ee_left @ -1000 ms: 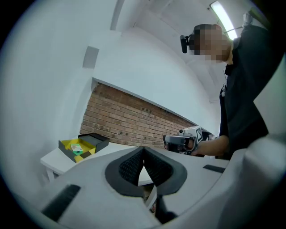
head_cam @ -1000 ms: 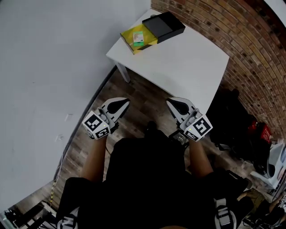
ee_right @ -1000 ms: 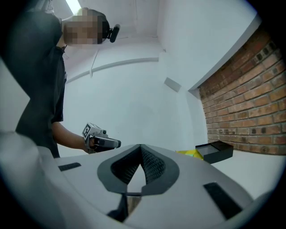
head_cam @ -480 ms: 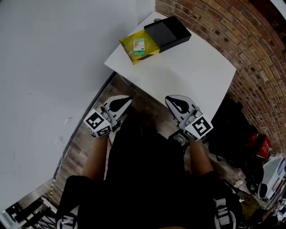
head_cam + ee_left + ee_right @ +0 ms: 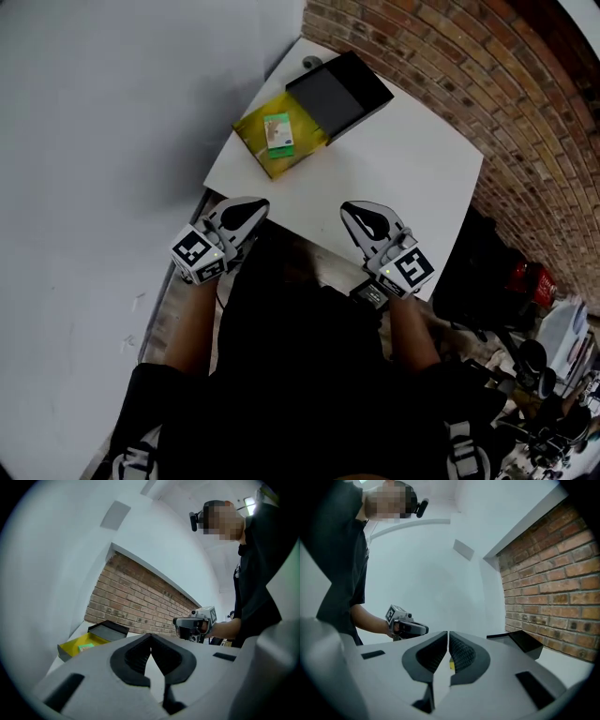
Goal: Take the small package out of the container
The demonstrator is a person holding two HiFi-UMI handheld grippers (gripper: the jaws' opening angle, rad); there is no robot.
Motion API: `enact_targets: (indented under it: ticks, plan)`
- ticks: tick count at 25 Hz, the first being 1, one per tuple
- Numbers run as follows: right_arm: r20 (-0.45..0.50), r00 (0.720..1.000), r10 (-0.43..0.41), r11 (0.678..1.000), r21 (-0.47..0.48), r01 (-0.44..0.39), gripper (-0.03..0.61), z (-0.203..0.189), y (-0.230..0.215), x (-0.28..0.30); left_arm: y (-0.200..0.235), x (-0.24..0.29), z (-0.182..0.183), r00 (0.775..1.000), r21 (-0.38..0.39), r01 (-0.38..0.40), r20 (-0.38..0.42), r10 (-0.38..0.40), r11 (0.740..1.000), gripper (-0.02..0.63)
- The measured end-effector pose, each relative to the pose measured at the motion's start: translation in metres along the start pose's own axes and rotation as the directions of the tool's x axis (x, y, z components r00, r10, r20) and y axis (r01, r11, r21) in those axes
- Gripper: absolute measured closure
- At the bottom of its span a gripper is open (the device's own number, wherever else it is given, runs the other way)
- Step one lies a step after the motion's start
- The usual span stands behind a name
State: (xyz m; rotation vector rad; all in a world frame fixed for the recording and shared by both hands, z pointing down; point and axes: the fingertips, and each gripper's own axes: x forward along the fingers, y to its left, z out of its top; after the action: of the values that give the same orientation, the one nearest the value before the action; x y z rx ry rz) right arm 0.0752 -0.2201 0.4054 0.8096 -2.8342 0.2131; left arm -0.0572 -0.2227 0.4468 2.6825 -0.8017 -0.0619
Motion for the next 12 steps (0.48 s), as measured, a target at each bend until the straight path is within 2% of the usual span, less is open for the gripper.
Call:
enact_targets:
  ticks: [4, 6, 12]
  plan:
    - [-0.019, 0.999, -0.039, 0.999, -0.006, 0.039, 0.569, 0.019, -0.024, 0.048, 0.048, 0.006, 0.017, 0.997, 0.009, 0.074, 0.009, -0.074, 0.997, 0.600]
    - [-0.029, 0.999, -0.043, 0.999, 0.003, 0.043, 0.546, 0.024, -0.034, 0.073, 0.072, 0.010, 0.021, 0.996, 0.000, 0.093, 0.009, -0.093, 0.996, 0.600]
    - [-0.121, 0.991, -0.054, 0.996, 0.070, 0.062, 0.480, 0.013, -0.064, 0.150, 0.131, 0.017, 0.026, 0.992, -0.031, 0.122, 0.008, -0.122, 0.992, 0.600]
